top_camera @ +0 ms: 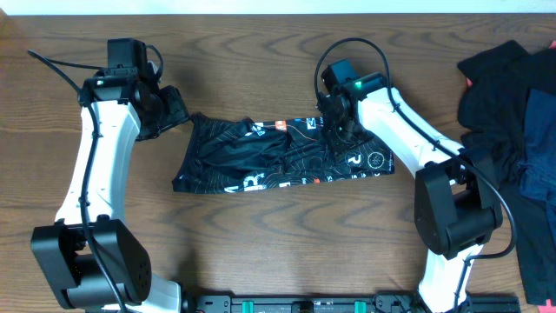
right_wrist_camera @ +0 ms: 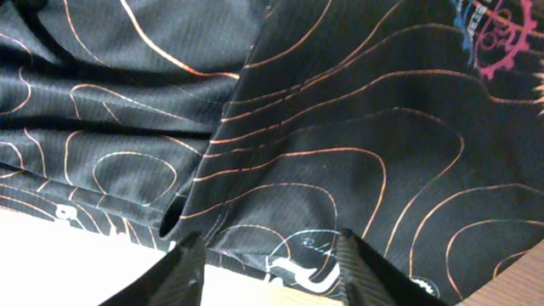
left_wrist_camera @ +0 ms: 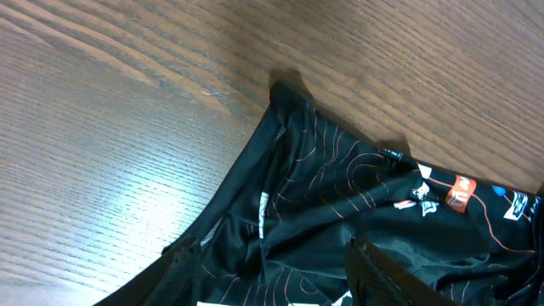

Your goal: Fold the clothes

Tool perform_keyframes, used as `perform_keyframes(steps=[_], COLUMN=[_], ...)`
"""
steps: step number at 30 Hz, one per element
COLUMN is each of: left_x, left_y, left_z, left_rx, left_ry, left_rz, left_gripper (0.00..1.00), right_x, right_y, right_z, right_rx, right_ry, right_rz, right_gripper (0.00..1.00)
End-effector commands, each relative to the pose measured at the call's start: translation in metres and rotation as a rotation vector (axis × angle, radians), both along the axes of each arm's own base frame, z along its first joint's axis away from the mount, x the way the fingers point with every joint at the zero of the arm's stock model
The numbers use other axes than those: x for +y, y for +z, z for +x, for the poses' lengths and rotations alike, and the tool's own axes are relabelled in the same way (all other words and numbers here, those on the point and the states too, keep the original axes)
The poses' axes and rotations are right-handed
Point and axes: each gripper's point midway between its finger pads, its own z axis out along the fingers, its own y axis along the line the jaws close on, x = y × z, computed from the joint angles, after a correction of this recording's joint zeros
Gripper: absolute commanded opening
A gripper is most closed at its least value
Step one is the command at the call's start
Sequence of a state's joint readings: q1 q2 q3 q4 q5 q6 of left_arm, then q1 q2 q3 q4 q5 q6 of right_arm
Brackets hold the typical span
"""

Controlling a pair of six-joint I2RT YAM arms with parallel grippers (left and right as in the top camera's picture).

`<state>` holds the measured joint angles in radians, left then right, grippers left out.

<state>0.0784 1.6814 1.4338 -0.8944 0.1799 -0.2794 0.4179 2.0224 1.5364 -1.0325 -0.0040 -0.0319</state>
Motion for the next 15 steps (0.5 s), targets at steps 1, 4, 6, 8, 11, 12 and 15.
perform_keyframes(steps=[1, 4, 6, 8, 11, 12, 15], left_x=[0.003, 0.003, 0.003, 0.003, 0.003, 0.003, 0.003], left_y=[-0.006, -0.006, -0.006, -0.006, -0.006, -0.006, -0.006], left_z=[-0.004, -0.004, -0.004, -0.005, -0.005, -0.005, -0.005], left_rx=[0.021, 0.021, 0.022, 0.024, 0.024, 0.024, 0.024], left_ry=[-0.009, -0.009, -0.009, -0.009, -0.009, -0.009, -0.009], left_rz=[0.012, 0.012, 0.012, 0.011, 0.011, 0.011, 0.012], left_gripper=[0.56, 0.56, 0.56, 0.56, 0.56, 0.56, 0.56], right_x=[0.013, 0.021, 0.025, 0.027, 0.028, 0.027, 0.020], right_y=[-0.001, -0.001, -0.003, -0.007, -0.016, -0.019, -0.023], right_z=[-0.003, -0.006, -0.007, -0.009, -0.011, -0.011, -0.009], right_rx=[0.002, -0.001, -0.001, 0.006, 0.026, 0.031, 0.021], right_ry=[0.015, 0.036, 0.046, 0.053, 0.058, 0.053, 0.008], right_rz=[0.004, 0.005, 0.005, 0.002, -0.009, -0.017, -0.064], right_gripper=[0.53, 0.55, 0.60, 0.62, 0.61, 0.58, 0.47])
